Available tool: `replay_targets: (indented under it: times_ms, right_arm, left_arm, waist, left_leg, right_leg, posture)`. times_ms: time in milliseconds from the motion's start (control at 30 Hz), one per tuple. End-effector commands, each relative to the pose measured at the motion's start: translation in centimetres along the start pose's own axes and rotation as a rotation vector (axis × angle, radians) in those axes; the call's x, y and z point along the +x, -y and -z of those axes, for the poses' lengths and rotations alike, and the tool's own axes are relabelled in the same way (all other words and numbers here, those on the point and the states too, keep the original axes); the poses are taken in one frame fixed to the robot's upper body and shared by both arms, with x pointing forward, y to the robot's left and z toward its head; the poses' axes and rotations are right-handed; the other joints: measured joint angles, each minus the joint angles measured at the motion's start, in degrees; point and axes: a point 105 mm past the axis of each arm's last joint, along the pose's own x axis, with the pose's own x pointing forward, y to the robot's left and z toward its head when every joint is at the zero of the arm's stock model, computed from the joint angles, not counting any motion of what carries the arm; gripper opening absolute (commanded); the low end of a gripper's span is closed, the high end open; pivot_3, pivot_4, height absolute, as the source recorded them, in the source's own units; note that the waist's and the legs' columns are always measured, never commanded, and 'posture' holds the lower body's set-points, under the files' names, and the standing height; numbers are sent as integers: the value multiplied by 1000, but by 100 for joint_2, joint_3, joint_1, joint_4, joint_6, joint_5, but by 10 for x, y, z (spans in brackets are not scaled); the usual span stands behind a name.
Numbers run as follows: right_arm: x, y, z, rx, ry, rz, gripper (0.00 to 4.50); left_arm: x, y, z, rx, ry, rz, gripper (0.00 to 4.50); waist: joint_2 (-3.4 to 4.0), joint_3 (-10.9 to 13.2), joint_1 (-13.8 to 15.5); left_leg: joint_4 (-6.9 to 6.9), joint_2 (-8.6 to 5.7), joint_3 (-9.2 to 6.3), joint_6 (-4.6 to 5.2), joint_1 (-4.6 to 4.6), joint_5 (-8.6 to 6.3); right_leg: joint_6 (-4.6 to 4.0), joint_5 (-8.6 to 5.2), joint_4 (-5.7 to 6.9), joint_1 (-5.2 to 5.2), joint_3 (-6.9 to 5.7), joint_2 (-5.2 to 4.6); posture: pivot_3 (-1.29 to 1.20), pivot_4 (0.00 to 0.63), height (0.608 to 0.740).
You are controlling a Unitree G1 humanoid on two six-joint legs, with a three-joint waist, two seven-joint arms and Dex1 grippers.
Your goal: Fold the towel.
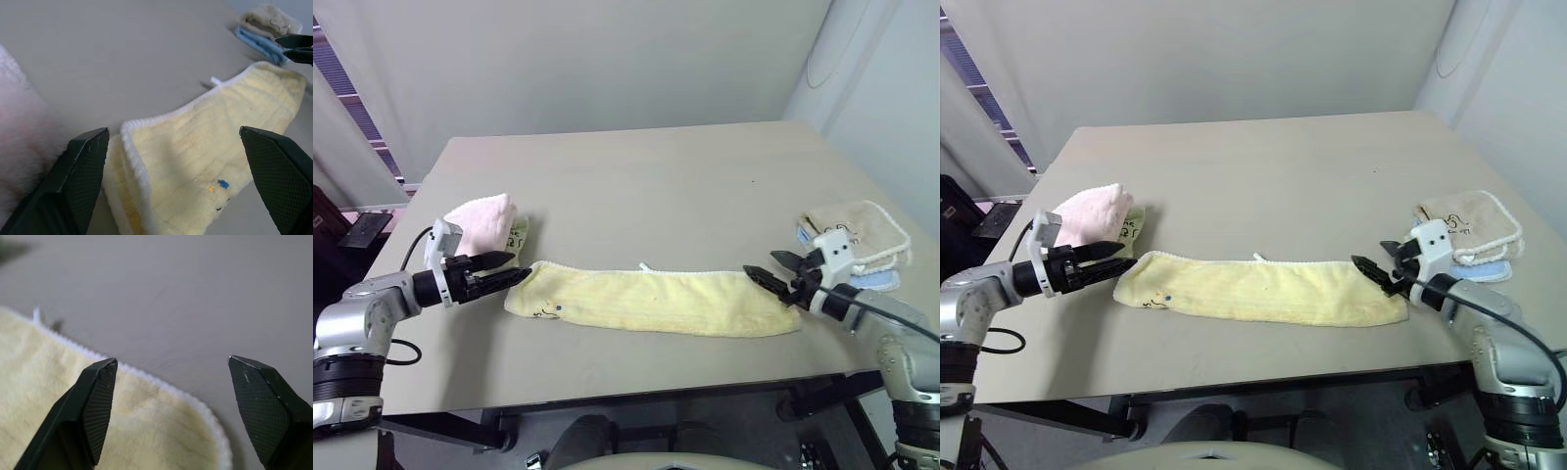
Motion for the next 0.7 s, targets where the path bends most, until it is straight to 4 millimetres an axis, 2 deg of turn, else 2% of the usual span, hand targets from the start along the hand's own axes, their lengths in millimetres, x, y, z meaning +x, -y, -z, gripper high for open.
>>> replay_targets:
  times_ms: [33,133,267,400,533,600,700]
  right_arm:
    - [-15,-3,-21,152,70,-58,3823]
    - [-28,-6,-21,330,60,-125,3823]
    - [-52,-6,-17,537,47,-205,3823]
    - [-72,-7,-8,656,20,-214,3823]
    - [-89,-15,3,768,-17,-247,3823]
    - [-94,-20,17,799,-78,-230,3823]
    - [-94,-21,30,857,-106,-205,3823]
  left_arm:
    - [-11,21,-20,25,27,116,4500]
    - [-16,33,-19,47,-24,180,4500]
    - [-13,46,-26,109,-47,238,4500]
    - [10,63,-21,210,-90,320,4500]
    - [45,68,-10,303,-109,336,4500]
    - [61,68,-6,322,-103,337,4500]
    - [73,69,3,320,-115,364,4500]
  waist:
    - [0,0,-1]
    - [2,1,-2]
    - [3,2,15]
    - [4,1,7]
    - [8,0,5]
    - [6,-1,9]
    - [5,-1,-22]
  left_leg:
    - [-1,0,0,0,0,0]
    - [-6,3,0,0,-2,0]
    - [-7,4,0,1,-3,0]
    - [-6,3,5,1,-8,-1]
    - [-7,3,7,2,-7,-1]
    - [-7,4,6,2,-8,-1]
    - [-5,4,8,3,-10,0]
  right_leg:
    - [0,0,-1,0,0,0]
    - [-2,-1,-1,2,1,0]
    - [-3,-2,-2,3,0,-3]
    - [-3,-2,-12,24,0,-9]
    - [-3,-3,-13,25,1,-10]
    - [-3,-2,-12,24,0,-10]
    - [-2,-2,-14,22,1,-9]
  posture:
    - [0,0,740]
    - [0,0,740]
    - [0,0,740]
    - [0,0,740]
    - [0,0,740]
    - [0,0,740]
    - [0,0,740]
